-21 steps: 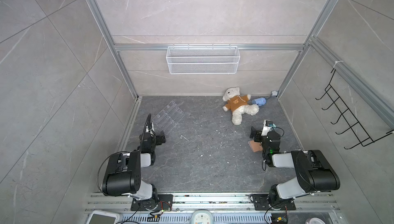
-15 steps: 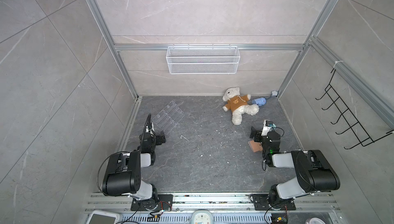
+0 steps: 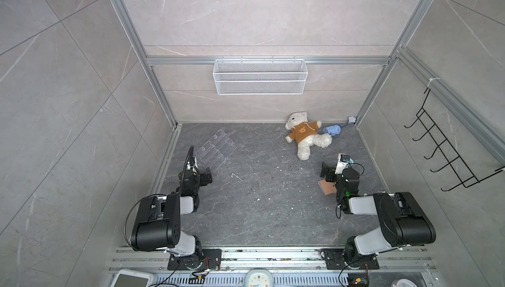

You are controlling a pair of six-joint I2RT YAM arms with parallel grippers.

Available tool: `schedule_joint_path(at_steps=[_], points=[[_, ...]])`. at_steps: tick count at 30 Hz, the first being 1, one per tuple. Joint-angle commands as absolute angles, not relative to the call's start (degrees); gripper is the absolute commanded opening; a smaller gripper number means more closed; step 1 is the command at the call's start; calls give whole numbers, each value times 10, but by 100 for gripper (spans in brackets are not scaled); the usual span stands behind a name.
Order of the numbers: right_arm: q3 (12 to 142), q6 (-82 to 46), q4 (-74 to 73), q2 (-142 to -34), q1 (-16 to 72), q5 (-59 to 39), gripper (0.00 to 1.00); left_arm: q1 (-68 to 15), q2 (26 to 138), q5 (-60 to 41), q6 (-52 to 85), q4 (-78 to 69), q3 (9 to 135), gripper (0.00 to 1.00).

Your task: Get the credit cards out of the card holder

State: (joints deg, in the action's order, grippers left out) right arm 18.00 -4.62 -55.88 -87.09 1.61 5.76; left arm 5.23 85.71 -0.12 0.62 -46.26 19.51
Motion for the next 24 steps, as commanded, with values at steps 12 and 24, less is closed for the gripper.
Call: schedule_joint_path(at_steps=[12,24], points=[[191,-37,-547,-872,18,55,100,50,859,0,15,-476,210,100],[258,-7,-351,-776,89,179,100,-5,781,36,-30,-316,269,90]])
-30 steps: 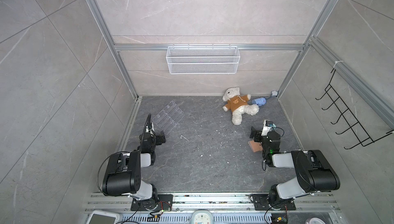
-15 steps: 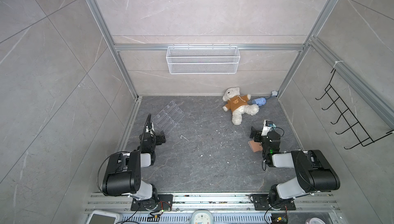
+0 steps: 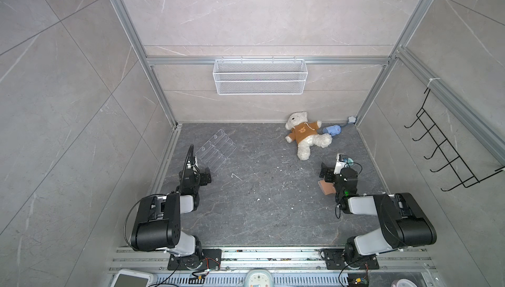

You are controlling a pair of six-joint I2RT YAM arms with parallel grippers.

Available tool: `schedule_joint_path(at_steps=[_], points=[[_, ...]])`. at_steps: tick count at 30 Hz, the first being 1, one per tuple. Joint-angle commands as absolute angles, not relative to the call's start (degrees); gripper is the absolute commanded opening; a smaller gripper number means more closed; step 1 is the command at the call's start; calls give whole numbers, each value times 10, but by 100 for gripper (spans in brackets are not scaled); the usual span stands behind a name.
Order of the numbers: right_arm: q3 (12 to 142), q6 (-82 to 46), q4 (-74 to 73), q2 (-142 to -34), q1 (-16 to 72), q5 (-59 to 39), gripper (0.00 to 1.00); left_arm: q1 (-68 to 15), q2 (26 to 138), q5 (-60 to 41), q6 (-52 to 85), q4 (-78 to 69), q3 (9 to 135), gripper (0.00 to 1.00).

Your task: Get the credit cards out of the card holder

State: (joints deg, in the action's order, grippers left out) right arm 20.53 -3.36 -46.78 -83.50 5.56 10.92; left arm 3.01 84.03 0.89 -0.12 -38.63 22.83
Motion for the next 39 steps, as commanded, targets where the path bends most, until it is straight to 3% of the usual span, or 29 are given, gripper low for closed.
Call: schedule_joint_path(at_steps=[1,3,11,20,25,31,39], points=[[281,-11,-297,-757,102,196,100,-24,757,61,-39,-291,275,92],[333,-47,-179,-723,113,191,100,-54,710,89,-20,-250,285,100],[487,-199,164,-670,114,66,100,-117,554,-5,165,-61,353,100],[498,-328,345,-582,113,46,100,-185,461,-159,305,-4,354,100],[460,-347,359,-579,83,-10,99,-196,437,-211,353,4,336,100],[371,-391,293,-590,27,-94,91,-222,424,-221,373,5,314,100],[329,-403,242,-627,25,-65,79,-252,427,-203,379,5,298,100]])
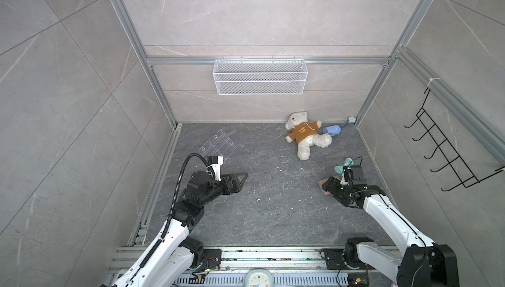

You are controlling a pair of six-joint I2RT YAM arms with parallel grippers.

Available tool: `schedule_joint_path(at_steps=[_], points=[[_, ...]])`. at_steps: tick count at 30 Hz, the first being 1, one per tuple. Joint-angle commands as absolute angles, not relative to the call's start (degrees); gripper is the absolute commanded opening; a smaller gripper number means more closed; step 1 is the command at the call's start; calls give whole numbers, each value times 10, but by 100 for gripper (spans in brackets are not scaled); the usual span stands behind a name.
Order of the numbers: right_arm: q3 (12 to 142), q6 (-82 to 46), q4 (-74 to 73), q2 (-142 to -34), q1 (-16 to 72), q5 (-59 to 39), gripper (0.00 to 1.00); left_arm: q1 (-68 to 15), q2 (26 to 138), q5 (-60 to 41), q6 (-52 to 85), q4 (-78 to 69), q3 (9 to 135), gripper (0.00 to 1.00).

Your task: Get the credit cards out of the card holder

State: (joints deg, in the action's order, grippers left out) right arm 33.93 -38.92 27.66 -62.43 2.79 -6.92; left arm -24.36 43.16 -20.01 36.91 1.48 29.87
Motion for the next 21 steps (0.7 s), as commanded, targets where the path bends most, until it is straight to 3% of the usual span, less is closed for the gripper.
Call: schedule_joint_path(at_steps=[1,10,21], points=[[329,-401,240,-632,25,-59,79,-253,427,-203,379,5,296,100],[390,-355,265,-702,33,-1,77,-268,437,-200,381,4,292,100],[527,-343,337,-829,120,166,76,-281,444,-185,384,5,286,98]])
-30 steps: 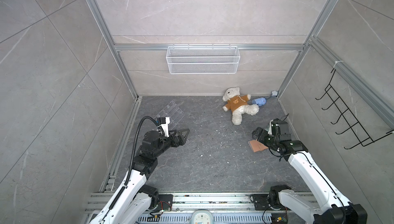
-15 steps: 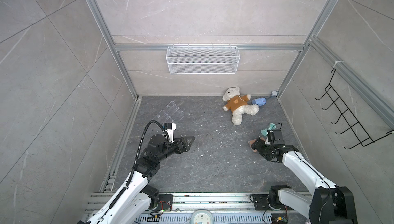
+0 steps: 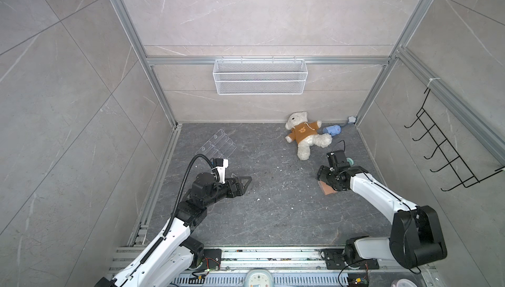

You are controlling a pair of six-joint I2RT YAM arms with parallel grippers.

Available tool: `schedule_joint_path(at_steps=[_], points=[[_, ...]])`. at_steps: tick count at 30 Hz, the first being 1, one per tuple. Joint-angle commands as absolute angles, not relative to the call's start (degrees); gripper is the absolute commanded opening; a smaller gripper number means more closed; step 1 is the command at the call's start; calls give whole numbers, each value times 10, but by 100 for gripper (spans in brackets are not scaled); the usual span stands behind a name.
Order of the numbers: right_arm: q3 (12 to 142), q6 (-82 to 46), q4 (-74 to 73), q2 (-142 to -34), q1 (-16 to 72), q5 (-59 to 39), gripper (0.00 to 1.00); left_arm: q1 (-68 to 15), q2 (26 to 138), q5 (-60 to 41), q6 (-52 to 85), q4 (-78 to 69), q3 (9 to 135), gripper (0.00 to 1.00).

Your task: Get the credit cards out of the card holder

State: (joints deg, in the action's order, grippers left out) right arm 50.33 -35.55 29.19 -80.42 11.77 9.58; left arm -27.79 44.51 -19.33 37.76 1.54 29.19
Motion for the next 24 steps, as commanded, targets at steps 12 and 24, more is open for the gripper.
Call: schedule_joint_path(at_steps=[12,24], points=[[597,-338,346,-938,145,208,71,-285,444,-175,386,9,276,97],[572,-346,312,-990,152,209,63,-285,439,-162,379,20,266,97]])
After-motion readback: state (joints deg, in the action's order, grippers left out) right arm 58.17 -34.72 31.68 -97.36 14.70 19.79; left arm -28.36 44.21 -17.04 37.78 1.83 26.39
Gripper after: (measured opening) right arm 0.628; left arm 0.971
